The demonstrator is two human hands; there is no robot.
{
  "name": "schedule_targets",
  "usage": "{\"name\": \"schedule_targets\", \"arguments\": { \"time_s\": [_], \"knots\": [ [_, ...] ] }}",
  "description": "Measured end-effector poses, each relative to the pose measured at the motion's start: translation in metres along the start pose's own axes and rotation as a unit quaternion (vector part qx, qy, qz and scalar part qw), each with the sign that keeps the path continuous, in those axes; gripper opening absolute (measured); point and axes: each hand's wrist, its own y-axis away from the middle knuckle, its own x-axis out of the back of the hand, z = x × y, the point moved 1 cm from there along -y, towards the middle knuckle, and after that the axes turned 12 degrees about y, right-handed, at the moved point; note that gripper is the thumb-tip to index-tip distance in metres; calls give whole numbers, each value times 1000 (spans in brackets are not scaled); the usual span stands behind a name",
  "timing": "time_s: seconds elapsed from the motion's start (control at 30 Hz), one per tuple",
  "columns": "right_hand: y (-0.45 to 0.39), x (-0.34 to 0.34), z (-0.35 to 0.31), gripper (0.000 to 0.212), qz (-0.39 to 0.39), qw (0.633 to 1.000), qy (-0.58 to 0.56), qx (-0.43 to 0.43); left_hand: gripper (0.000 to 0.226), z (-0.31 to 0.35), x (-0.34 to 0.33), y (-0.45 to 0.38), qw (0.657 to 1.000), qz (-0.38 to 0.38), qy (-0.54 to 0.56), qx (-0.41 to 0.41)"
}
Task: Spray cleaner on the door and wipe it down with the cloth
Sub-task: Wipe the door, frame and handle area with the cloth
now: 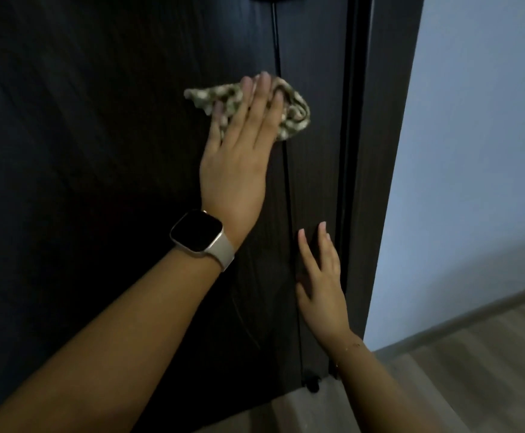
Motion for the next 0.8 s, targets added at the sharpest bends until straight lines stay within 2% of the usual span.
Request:
{"name": "schedule_targets", "arguments": {
  "time_s": [0.1, 0.23, 0.3, 0.37, 0.43, 0.5, 0.57, 0.63, 0.73, 0.8],
  "knots": [
    [0, 0, 2, 97, -5, 1000, 16, 3, 63, 6, -21, 41, 999, -23, 12, -48],
    [0, 5, 5, 92, -20, 1000, 1, 10, 55, 13, -45, 128, 980, -149, 73, -108],
    [2, 11, 8, 80, -28, 999, -42, 8, 56, 17, -46, 155, 962, -218, 115, -118],
    [6, 19, 11, 62, -30, 994, -105, -20, 55, 20, -37, 169, 943, -257, 197, -78],
    [14, 25, 10, 42, -30, 983, -165, -71, 52, 21, -19, 175, 919, -257, 296, 38],
    [23, 28, 2, 23, -102, 946, -273, -143, 38, 22, 2, 181, 871, -209, 397, 199],
    [32, 25, -13, 22, -205, 871, -383, -228, 30, 22, 20, 189, 835, -163, 447, 276],
    [40, 23, -27, 26, -230, 825, -438, -272, 30, 22, 34, 203, 814, -155, 478, 291],
    [50, 19, -42, 25, -232, 790, -483, -297, 27, 11, 44, 223, 799, -194, 488, 294],
    [55, 13, -46, 24, -213, 773, -495, -335, 25, -1, 50, 230, 801, -236, 473, 279]
  ]
}}
